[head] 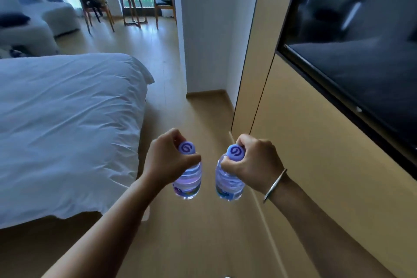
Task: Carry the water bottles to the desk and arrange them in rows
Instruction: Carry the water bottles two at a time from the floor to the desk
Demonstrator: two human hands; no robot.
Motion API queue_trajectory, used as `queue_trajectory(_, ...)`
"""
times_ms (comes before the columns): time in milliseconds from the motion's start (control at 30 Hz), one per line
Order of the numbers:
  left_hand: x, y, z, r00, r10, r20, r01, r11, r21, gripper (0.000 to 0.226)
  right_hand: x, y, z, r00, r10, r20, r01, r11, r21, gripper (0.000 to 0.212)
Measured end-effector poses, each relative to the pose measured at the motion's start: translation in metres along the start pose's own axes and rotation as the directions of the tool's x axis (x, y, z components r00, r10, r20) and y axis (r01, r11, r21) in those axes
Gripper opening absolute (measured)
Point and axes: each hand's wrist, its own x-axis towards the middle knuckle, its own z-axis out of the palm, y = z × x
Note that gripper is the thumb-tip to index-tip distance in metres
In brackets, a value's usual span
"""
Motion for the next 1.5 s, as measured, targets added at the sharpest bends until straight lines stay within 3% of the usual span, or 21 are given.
queue_trajectory(167,0.049,-0.007,0.004,0.984,-0.093,-0.151,0.096,0.995,0.014,0.029,0.076,0.009,0.014,0.992,-0.108,0.061,0.108,0.994,0.003,0.033)
queue_trajectory(433,0.136,-0.049,-0.006,0.954,-0.193,-0.231,0.202,0.979,0.013,0.027,0.188,-0.001,0.065,0.974,-0.184,0.132,0.173,0.981,0.090,0.034)
queue_trajectory(1000,0.377,-0.176,-0.060,0.961,-0.206,-0.183,0.211,0.978,0.003,0.035,0.419,-0.074,0.202,0.975,-0.186,0.125,0.172,0.979,0.113,0.035)
queue_trajectory(1300,0.465,-0.234,-0.037,0.947,-0.295,-0.128,0.298,0.955,-0.003,0.028,0.519,-0.062,0.260,0.958,-0.170,0.233,0.149,0.983,0.106,0.033)
queue_trajectory(1500,0.570,-0.259,-0.009,0.939,-0.311,-0.146,0.314,0.950,-0.005,0.031,0.624,-0.035,0.303,0.941,-0.243,0.237,0.214,0.967,0.142,0.035)
